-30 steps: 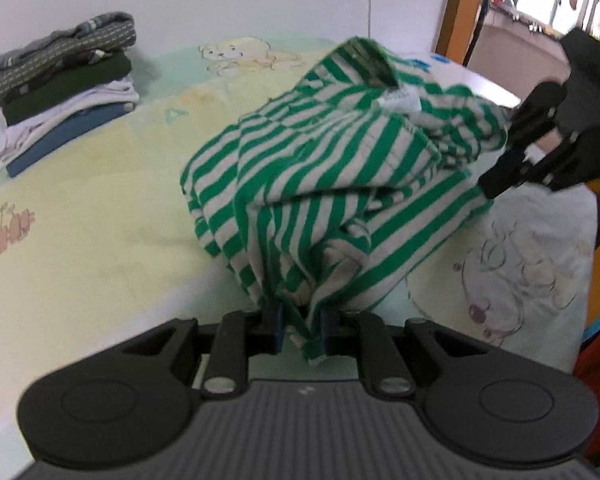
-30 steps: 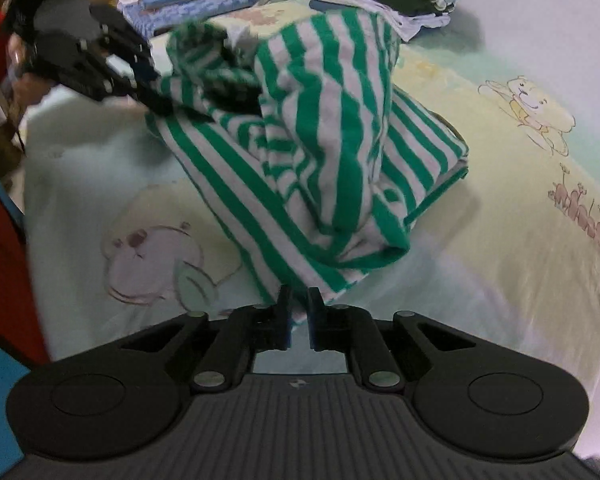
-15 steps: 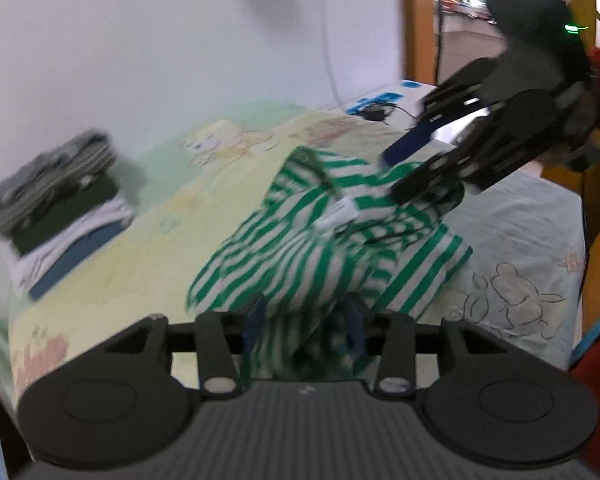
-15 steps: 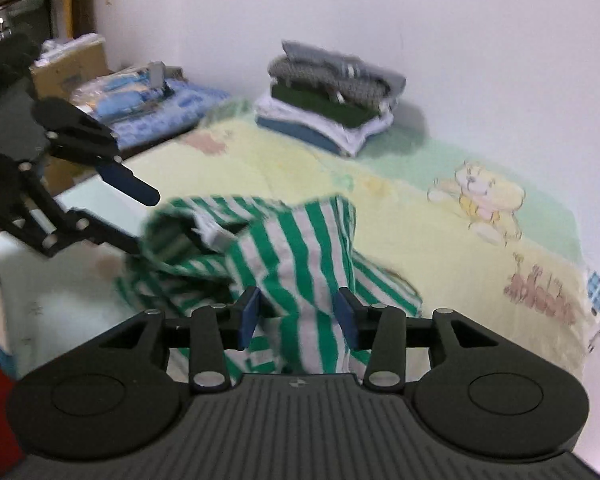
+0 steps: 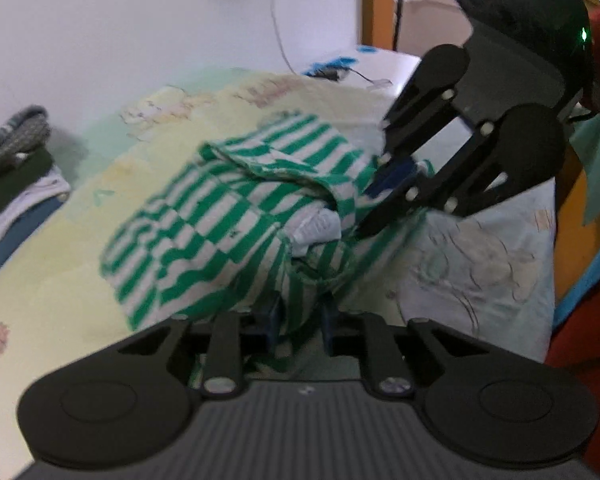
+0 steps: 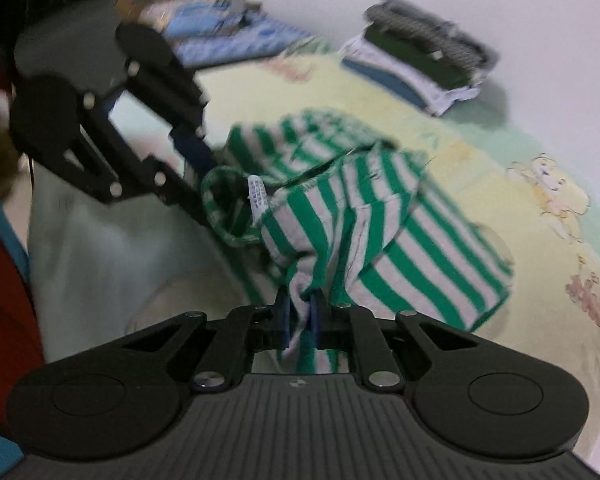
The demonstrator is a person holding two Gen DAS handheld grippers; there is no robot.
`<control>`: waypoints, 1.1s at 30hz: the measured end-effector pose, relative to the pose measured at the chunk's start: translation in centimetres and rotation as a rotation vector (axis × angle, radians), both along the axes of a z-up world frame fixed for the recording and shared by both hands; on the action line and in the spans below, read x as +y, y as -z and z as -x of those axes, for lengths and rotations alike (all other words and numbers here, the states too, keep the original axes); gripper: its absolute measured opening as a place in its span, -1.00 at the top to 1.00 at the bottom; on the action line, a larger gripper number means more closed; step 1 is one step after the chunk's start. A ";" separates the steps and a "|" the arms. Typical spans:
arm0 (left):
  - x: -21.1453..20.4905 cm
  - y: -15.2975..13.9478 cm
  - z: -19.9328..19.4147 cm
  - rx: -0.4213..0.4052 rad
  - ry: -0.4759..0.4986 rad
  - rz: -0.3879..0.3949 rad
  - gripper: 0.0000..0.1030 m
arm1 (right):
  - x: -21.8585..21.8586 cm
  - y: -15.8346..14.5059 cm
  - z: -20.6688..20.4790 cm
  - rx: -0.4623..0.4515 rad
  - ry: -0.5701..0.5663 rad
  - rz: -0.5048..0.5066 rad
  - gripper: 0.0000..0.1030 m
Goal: Fold clothes
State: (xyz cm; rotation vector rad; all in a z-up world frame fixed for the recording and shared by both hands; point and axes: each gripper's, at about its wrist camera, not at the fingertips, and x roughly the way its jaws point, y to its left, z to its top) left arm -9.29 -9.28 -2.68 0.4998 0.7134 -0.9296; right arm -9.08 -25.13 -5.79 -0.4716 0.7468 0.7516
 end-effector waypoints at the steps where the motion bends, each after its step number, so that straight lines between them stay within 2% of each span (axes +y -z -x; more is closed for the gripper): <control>1: -0.4 0.4 0.3 0.002 0.010 -0.010 0.72 | 0.3 0.3 0.3 -0.016 -0.013 0.017 0.79; 3: -0.7 0.3 0.5 -0.014 0.019 -0.011 0.72 | 0.6 0.4 0.8 -0.044 -0.024 0.043 0.76; 7: 0.0 -1.0 0.6 -0.034 0.011 0.007 0.56 | -0.4 -2.2 1.3 -0.046 0.010 -0.005 0.35; 8: 0.3 -1.4 0.5 -0.039 0.005 0.011 0.54 | -0.8 -3.0 1.4 -0.043 0.021 -0.023 0.30; 10: 0.8 -2.2 0.5 -0.058 -0.004 0.018 0.50 | -1.1 -4.3 1.9 -0.079 0.042 -0.046 0.30; 14: 0.8 -3.6 0.2 -0.101 -0.005 0.046 0.22 | -0.8 -5.9 1.5 -0.137 0.106 -0.164 0.28; 16: -0.1 -3.6 0.2 -0.117 0.010 0.043 0.12 | 0.2 -5.5 0.6 -0.159 0.140 -0.180 0.28; 19: -1.3 -3.1 -0.2 -0.073 0.011 0.049 -0.06 | 1.3 -4.5 -0.7 -0.129 0.174 -0.160 0.39; 22: -1.6 -2.5 -1.0 0.002 -0.038 0.070 0.02 | 1.1 -3.9 -1.1 -0.061 0.204 -0.194 0.88; 23: -1.5 -2.4 -1.1 0.012 -0.058 0.077 0.24 | 0.9 -3.9 -0.9 -0.057 0.216 -0.206 0.89; 24: -1.3 -2.2 -1.3 0.015 -0.082 0.079 0.56 | 0.7 -3.9 -0.7 -0.053 0.227 -0.218 0.90; 26: -1.0 -1.9 -1.5 0.024 -0.128 0.074 0.73 | 1.1 -3.3 -0.5 -0.036 0.212 -0.213 0.90; 33: -0.2 -1.6 -0.6 -0.004 -0.181 0.064 0.73 | 2.5 -1.4 0.1 0.025 0.155 -0.194 0.90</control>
